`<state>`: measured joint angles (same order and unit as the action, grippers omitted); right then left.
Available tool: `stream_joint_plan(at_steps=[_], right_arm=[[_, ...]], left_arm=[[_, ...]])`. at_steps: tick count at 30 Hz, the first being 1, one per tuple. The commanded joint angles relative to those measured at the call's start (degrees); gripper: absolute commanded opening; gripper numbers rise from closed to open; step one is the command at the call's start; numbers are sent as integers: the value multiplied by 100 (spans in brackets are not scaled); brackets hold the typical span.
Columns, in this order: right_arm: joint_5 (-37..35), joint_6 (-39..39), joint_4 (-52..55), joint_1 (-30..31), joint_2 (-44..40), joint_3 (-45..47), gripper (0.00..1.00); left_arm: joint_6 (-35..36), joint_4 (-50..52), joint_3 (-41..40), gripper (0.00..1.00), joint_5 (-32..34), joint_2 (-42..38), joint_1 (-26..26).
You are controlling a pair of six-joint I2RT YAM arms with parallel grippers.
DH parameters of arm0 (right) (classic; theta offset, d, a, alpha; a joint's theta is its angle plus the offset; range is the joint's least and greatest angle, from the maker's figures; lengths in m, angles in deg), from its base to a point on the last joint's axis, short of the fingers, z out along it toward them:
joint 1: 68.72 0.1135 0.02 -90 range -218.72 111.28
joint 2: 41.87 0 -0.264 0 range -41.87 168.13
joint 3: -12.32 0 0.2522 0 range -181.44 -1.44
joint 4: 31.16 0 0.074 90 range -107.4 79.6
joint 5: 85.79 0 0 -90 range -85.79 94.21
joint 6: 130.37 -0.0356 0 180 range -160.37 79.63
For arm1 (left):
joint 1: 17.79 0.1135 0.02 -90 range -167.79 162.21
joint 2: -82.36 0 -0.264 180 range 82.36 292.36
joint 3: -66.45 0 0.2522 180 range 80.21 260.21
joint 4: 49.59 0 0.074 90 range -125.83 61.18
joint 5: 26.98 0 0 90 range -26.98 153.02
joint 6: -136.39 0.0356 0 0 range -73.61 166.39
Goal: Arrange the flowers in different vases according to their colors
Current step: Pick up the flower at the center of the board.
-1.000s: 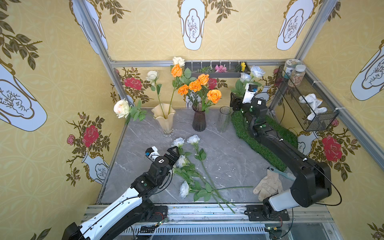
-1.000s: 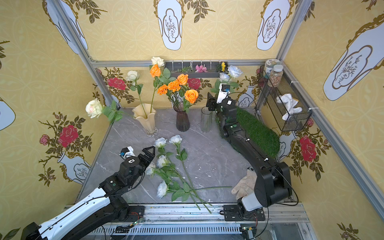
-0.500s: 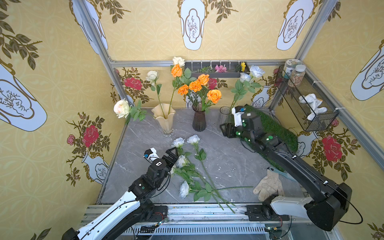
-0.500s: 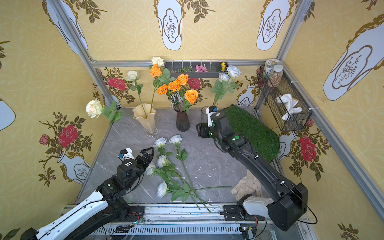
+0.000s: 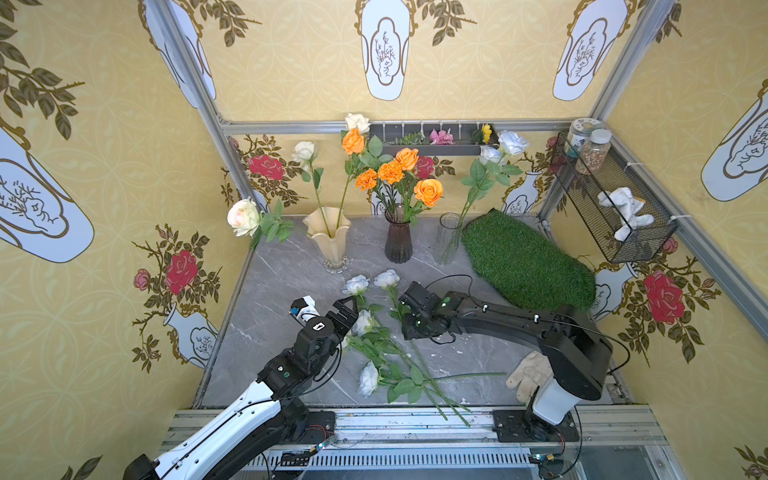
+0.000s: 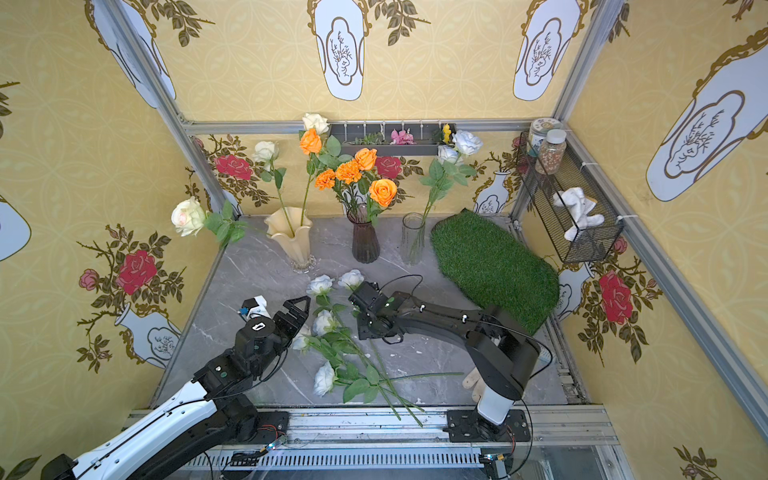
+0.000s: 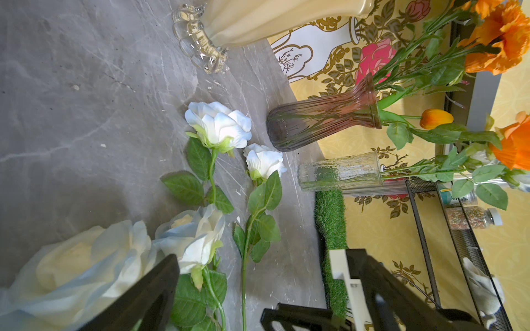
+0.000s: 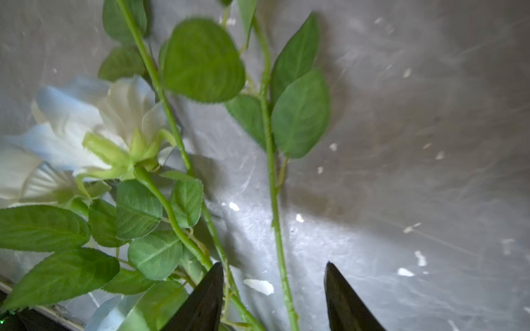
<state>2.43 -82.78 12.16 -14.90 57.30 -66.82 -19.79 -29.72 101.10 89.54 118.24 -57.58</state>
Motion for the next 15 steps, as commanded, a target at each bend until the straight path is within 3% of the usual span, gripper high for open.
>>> stream_joint_plan(at_steps=[1,9,12,15], right_arm=[[-363,-328,452,184,279,-247,58],[-543,-665,518,187,383,-56,55],[-491,-633,447,181,507,7,51],[-425,-581,410,198,641,7,40]], left_arm=[[-35,-5,-5,100,-59,-7,-2],[-27,42,-32,100,-68,-133,-4],[-33,39,-41,100,-62,-134,-5],[-27,18,-41,100,-60,-106,-2]])
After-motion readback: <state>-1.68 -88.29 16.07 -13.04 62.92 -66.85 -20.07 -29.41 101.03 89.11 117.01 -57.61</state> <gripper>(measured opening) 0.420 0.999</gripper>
